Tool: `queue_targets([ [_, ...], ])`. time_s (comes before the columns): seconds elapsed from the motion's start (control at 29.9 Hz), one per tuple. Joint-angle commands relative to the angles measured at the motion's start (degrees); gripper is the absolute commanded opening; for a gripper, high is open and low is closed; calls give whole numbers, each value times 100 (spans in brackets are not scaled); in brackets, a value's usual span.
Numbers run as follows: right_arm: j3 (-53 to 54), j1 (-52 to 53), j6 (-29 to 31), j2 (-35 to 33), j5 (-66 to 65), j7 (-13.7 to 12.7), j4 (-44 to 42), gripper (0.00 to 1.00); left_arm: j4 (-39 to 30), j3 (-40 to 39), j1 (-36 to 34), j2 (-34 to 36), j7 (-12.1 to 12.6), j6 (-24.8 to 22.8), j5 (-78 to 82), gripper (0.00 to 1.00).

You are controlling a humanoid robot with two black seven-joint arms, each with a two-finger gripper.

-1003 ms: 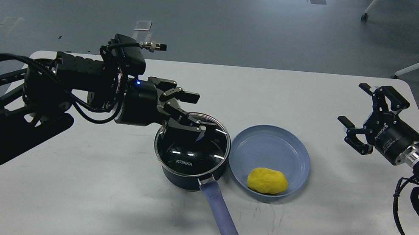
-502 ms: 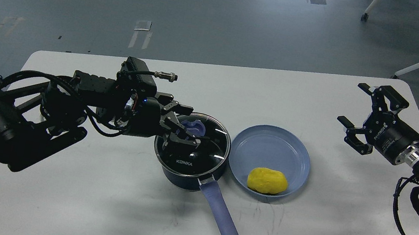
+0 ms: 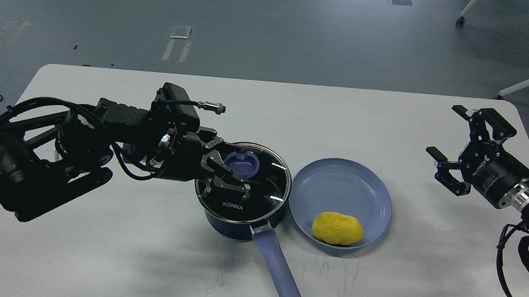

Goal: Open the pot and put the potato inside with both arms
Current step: 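Lift the glass lid off the saucepan and set it down beside it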

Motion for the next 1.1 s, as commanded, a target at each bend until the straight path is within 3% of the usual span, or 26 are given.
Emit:
queue_targets([
  [0.0, 0, 0, 0, -12, 0, 0, 0, 100, -1, 1, 11, -4, 0, -2, 9, 62],
  [0.07, 0, 0, 0, -12, 0, 0, 0, 100, -9, -7, 2, -4, 0, 7, 9, 52],
  [0.2, -8, -9, 0, -3, 0, 0, 0, 100, -53, -16, -51, 22, 0, 7, -17, 47],
  [0.4, -8, -9, 0, -3, 0, 0, 9, 100, -150, -34, -235, 241, 0, 103, -61, 47],
  [0.67, -8, 0, 0, -12, 0, 0, 9, 100, -273, -7, -411, 1480, 0, 560, -342, 49],
  [0.84, -8, 0, 0, 5, -9, 0, 0, 100, -107, 264, -131, 2262, 0, 1034, -510, 49],
  [0.94, -26, 0, 0, 23, -18, 0, 0, 100, 252, 449, 246, 2369, 0, 1446, -623, 50],
  [1.07, -26, 0, 0, -3, -18, 0, 0, 100, 500, 467, 678, 2360, 0, 1615, -843, 51],
])
